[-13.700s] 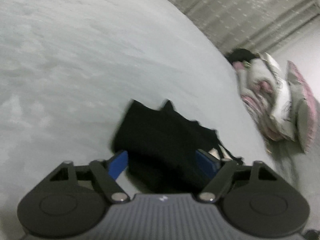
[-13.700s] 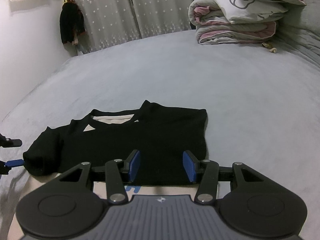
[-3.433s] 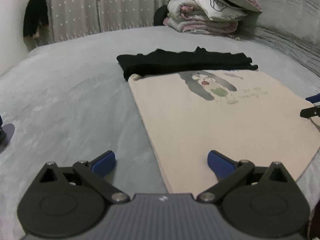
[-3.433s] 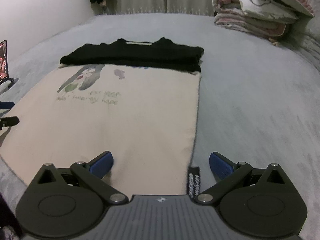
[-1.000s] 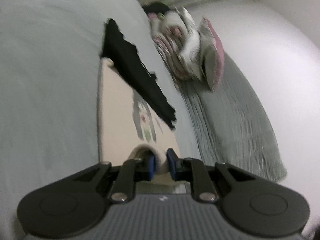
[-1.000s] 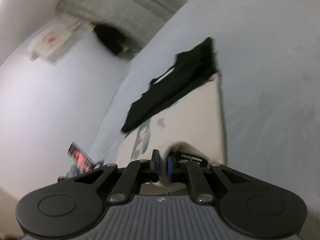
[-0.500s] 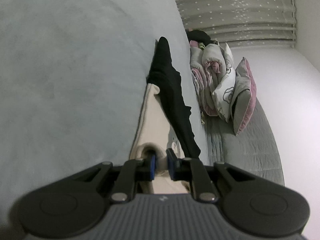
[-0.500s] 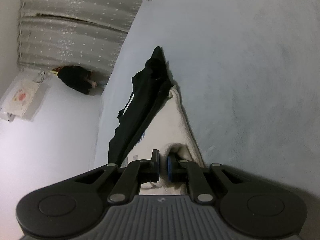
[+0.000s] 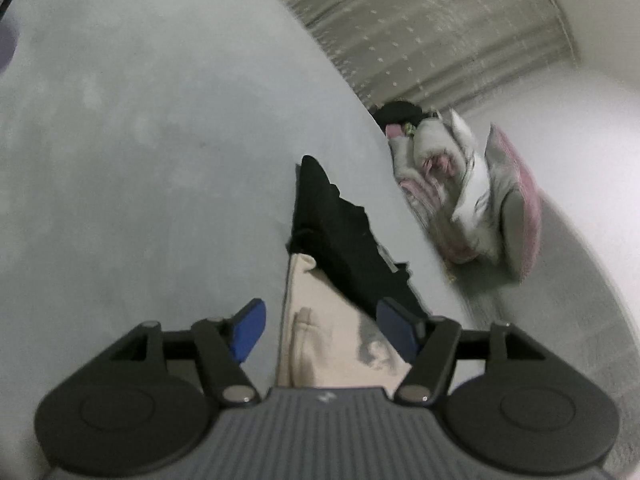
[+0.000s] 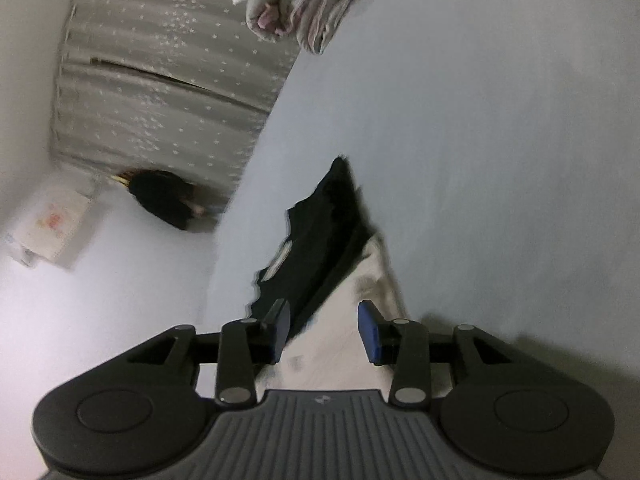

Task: Fold clothes
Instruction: 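Lift the hem with both tools and fold it over the black garment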

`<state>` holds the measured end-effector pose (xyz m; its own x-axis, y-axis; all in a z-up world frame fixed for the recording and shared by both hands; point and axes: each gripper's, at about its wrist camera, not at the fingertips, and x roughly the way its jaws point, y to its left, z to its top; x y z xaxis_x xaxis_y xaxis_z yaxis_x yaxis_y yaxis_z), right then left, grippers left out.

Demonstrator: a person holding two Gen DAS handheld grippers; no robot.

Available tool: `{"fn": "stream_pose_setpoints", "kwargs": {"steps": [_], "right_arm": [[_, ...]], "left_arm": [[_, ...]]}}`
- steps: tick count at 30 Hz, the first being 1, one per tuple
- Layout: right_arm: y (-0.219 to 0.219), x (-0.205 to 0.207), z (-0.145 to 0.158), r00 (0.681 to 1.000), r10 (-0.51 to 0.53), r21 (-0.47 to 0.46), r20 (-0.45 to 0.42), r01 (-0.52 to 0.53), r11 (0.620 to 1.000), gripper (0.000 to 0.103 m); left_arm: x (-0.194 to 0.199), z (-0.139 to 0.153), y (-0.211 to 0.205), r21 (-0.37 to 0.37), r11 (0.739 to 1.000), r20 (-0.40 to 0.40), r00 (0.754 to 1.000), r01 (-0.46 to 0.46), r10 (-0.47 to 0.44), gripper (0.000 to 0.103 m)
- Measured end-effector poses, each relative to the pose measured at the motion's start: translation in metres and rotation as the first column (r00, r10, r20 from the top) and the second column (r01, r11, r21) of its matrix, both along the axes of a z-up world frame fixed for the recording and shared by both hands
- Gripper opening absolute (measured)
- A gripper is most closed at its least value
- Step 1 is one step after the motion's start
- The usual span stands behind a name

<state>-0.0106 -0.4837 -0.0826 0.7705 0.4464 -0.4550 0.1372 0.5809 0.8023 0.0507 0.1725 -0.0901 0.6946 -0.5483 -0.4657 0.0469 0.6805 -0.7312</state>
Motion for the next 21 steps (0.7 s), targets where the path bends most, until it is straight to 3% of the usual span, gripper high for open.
{"fn": "stream_pose_setpoints", "kwargs": {"steps": [5, 9, 11, 16, 17, 19, 21], "right_arm": [[0.031, -0.001, 0.018, 0.999, 0.023, -0.314, 0.049, -0.007, 0.949, 0.039], [0.059, 0.003, 0.024, 0.993, 0.091, -0.441, 0.073, -0.050, 0.896, 0.039], [0.073, 0.006, 0.022, 0.991, 0.117, -0.498, 0.070, -0.067, 0.864, 0.039], [0.096, 0.009, 0.012, 0.987, 0.150, -0.650, 0.060, -0.075, 0.757, 0.038], [0.100, 0.008, 0.011, 0.986, 0.156, -0.672, 0.061, -0.075, 0.736, 0.036], [0.108, 0.007, 0.008, 0.982, 0.180, -0.719, 0.061, -0.082, 0.691, 0.016], [0.113, 0.004, 0.006, 0.980, 0.187, -0.756, 0.068, -0.072, 0.651, 0.012]], "left_arm": [[-0.006, 0.019, -0.019, 0.162, 0.986, 0.050, 0.998, 0.034, -0.042, 0.060], [-0.012, 0.026, -0.042, 0.287, 0.955, 0.078, 0.992, 0.074, -0.100, 0.053], [-0.020, 0.025, -0.050, 0.347, 0.934, 0.085, 0.989, 0.081, -0.118, 0.041], [-0.034, 0.022, -0.062, 0.470, 0.880, 0.108, 0.986, 0.060, -0.124, 0.028], [-0.037, 0.022, -0.062, 0.480, 0.875, 0.113, 0.985, 0.059, -0.128, 0.022], [-0.043, 0.022, -0.063, 0.497, 0.866, 0.122, 0.983, 0.059, -0.137, 0.015], [-0.042, 0.021, -0.066, 0.510, 0.858, 0.128, 0.981, 0.059, -0.143, 0.012]]}}
